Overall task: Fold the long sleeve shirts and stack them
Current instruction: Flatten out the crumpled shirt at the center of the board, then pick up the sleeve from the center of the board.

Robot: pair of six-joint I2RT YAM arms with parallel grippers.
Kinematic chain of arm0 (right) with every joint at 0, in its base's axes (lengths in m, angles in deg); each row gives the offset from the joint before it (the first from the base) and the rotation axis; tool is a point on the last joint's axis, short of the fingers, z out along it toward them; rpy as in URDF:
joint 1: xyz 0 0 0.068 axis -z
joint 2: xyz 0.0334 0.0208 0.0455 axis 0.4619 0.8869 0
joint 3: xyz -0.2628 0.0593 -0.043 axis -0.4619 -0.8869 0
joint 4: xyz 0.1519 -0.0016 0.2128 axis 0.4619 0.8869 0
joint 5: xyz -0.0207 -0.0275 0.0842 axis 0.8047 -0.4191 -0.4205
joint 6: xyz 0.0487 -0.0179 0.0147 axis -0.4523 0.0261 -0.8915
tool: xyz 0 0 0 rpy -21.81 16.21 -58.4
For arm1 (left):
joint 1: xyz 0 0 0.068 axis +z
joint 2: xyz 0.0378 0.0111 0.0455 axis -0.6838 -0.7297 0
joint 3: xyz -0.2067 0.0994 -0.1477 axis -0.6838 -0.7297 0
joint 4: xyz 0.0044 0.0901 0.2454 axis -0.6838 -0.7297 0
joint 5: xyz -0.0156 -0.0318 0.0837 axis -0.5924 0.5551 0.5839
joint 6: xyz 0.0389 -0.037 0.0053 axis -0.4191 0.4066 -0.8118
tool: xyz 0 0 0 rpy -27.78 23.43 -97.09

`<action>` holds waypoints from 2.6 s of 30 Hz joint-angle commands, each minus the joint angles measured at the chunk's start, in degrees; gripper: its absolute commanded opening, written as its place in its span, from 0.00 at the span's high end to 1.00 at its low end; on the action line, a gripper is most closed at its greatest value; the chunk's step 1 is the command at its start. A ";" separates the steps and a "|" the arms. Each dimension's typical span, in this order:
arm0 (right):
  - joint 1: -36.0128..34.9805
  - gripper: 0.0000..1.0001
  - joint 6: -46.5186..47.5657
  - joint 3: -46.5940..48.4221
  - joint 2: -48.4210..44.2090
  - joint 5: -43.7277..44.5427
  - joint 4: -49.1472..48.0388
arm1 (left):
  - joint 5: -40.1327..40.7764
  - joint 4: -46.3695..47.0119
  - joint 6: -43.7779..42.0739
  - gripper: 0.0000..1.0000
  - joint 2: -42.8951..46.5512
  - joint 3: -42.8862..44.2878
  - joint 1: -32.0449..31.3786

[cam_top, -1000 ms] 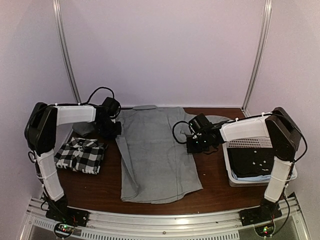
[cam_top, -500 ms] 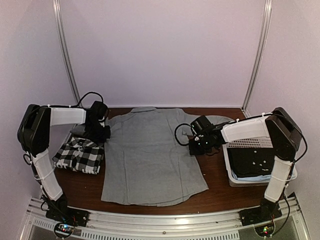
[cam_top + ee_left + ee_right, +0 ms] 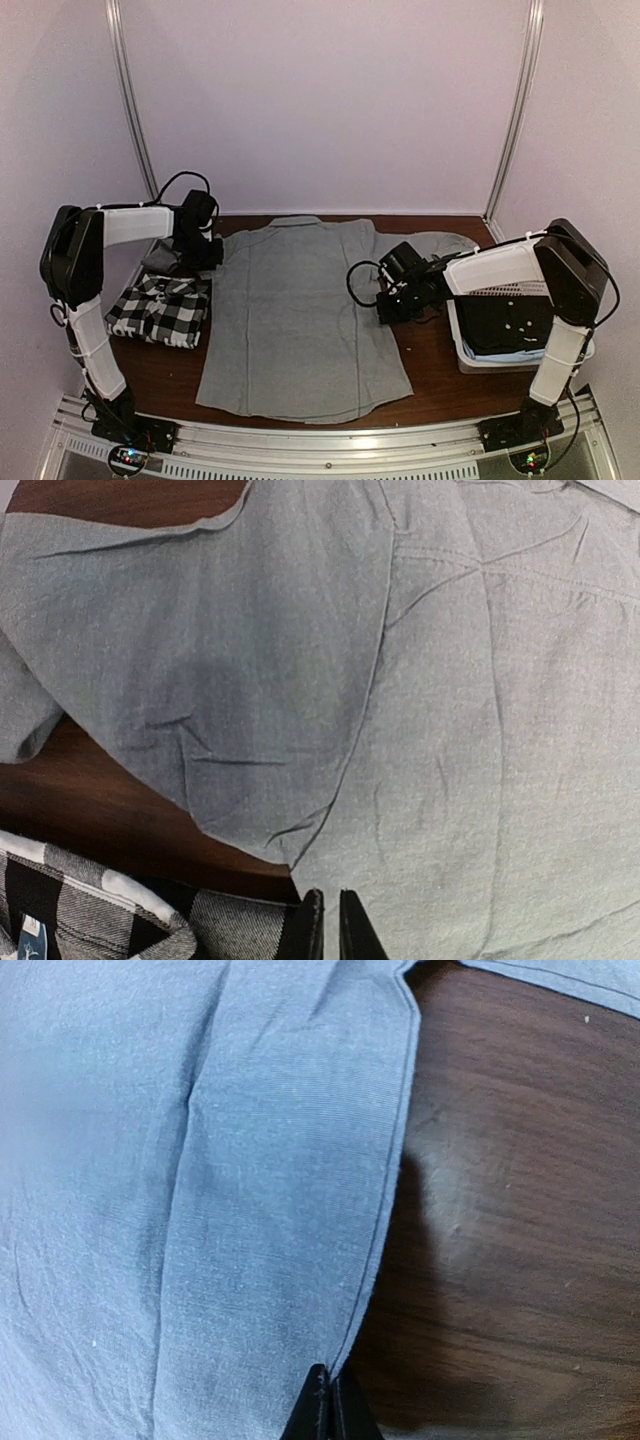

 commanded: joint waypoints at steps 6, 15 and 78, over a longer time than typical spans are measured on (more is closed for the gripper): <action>-1.26 0.85 -0.37 1.27 -3.67 1.65 1.75 | -4.63 0.32 -1.59 0.90 -0.87 3.27 0.41; 2.47 0.47 1.36 6.33 -6.47 4.27 3.31 | -11.36 3.58 -0.99 0.80 4.23 -0.49 -3.35; 41.92 0.95 7.76 23.83 13.37 -0.17 0.28 | -7.63 11.78 0.77 0.75 -2.91 -8.82 -6.56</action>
